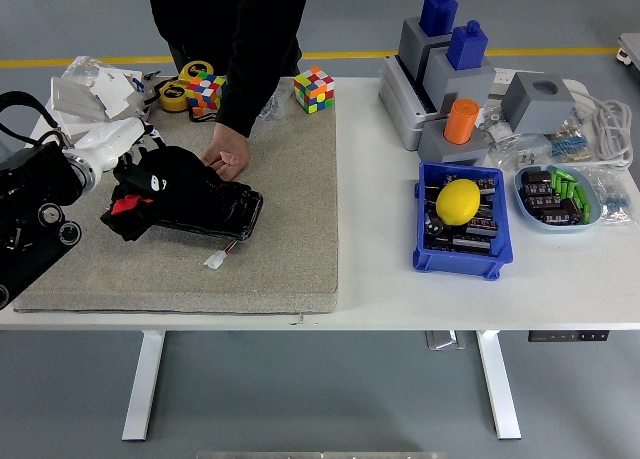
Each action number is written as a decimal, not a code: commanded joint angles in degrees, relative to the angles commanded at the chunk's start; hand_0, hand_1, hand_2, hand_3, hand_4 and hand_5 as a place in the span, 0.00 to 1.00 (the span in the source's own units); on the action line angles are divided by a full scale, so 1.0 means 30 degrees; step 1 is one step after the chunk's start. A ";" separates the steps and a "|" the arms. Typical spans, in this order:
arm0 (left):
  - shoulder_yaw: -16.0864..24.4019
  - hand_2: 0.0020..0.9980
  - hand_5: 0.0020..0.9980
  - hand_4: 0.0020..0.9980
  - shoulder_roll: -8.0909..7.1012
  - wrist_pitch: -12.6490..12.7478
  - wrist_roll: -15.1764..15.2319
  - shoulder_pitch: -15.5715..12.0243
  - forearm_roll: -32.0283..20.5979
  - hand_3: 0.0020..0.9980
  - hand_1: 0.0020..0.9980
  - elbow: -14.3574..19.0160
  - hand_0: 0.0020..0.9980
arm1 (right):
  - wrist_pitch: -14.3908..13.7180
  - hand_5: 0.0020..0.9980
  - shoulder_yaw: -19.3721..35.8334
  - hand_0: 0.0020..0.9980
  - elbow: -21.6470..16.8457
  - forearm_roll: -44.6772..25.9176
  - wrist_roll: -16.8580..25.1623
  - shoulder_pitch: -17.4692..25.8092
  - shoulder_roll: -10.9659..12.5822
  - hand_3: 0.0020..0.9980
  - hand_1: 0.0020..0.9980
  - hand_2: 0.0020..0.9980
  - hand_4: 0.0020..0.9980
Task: Pick the rag up,wipe the panel,place it on the desk
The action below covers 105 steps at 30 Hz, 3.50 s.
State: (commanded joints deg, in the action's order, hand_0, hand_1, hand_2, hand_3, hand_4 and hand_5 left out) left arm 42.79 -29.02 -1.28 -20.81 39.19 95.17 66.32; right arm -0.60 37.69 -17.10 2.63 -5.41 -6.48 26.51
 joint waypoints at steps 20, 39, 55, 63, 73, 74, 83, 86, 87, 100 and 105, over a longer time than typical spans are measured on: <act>-0.1802 0.38 0.08 0.69 0.0946 -0.0048 -0.0529 0.0160 0.0344 0.59 0.18 0.2305 0.26 | -0.0020 0.56 -0.0106 0.73 0.0027 -0.0112 0.0049 -0.0010 0.0079 0.62 0.68 0.68 1.00; -0.2593 0.38 0.09 0.69 0.1223 -0.0064 -0.0658 0.0563 0.0309 0.59 0.18 0.2641 0.26 | -0.0002 0.56 -0.0305 0.73 0.0045 -0.0211 0.0060 -0.0024 0.0075 0.62 0.68 0.68 1.00; -0.1796 0.38 0.09 0.70 0.0459 -0.0042 -0.0537 0.0399 0.0195 0.59 0.18 0.2232 0.26 | -0.0046 0.56 -0.0189 0.74 0.0025 -0.0147 0.0014 -0.0003 0.0043 0.62 0.67 0.68 1.00; -0.1798 0.38 0.09 0.70 0.0260 -0.0022 -0.0452 0.0205 0.0240 0.59 0.18 0.1674 0.26 | -0.0027 0.56 -0.0097 0.73 0.0044 -0.0137 -0.0037 0.0045 0.0031 0.62 0.67 0.68 1.00; -0.1376 0.38 0.09 0.70 -0.0045 0.0046 -0.0354 -0.0016 0.0297 0.59 0.18 0.1217 0.26 | -0.0027 0.56 -0.0029 0.73 0.0064 -0.0091 -0.0121 0.0043 0.0030 0.62 0.67 0.68 1.00; -0.1312 0.38 0.09 0.70 -0.0067 0.0038 -0.0365 -0.0036 0.0340 0.59 0.18 0.1201 0.26 | -0.0025 0.56 -0.0036 0.73 0.0069 -0.0094 -0.0131 0.0045 0.0031 0.62 0.67 0.68 1.00; -0.0969 0.38 0.09 0.70 -0.0384 0.0050 -0.0327 -0.0064 0.0401 0.59 0.18 0.1028 0.26 | -0.0030 0.56 -0.0021 0.73 0.0035 -0.0054 -0.0134 -0.0017 0.0002 0.62 0.67 0.68 1.00; -0.0809 0.38 0.09 0.70 -0.0532 0.0057 -0.0287 -0.0084 0.0365 0.59 0.18 0.0790 0.26 | -0.0034 0.56 0.0023 0.73 0.0021 -0.0021 -0.0139 -0.0032 0.0002 0.62 0.67 0.68 1.00; -0.0747 0.38 0.09 0.70 -0.0571 0.0029 -0.0306 -0.0102 0.0439 0.59 0.18 0.0733 0.26 | -0.0030 0.56 0.0026 0.73 0.0020 -0.0013 -0.0146 -0.0029 0.0005 0.62 0.67 0.68 1.00; 0.0165 0.38 0.09 0.70 -0.1325 0.0023 -0.0159 -0.0516 0.0620 0.59 0.18 0.0043 0.27 | -0.0002 0.56 0.0219 0.73 0.0045 0.0049 -0.0228 0.0061 -0.0015 0.62 0.67 0.68 1.00; 0.0468 0.38 0.10 0.70 -0.1662 0.0033 -0.0076 -0.0720 0.0556 0.59 0.18 -0.0298 0.26 | -0.0007 0.56 0.0203 0.73 0.0043 0.0047 -0.0258 0.0051 -0.0003 0.62 0.67 0.68 1.00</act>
State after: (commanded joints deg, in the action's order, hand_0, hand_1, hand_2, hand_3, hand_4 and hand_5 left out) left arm 44.20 -34.01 -1.18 -21.04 37.03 96.84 65.42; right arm -0.62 38.30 -16.97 2.77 -6.18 -6.33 26.50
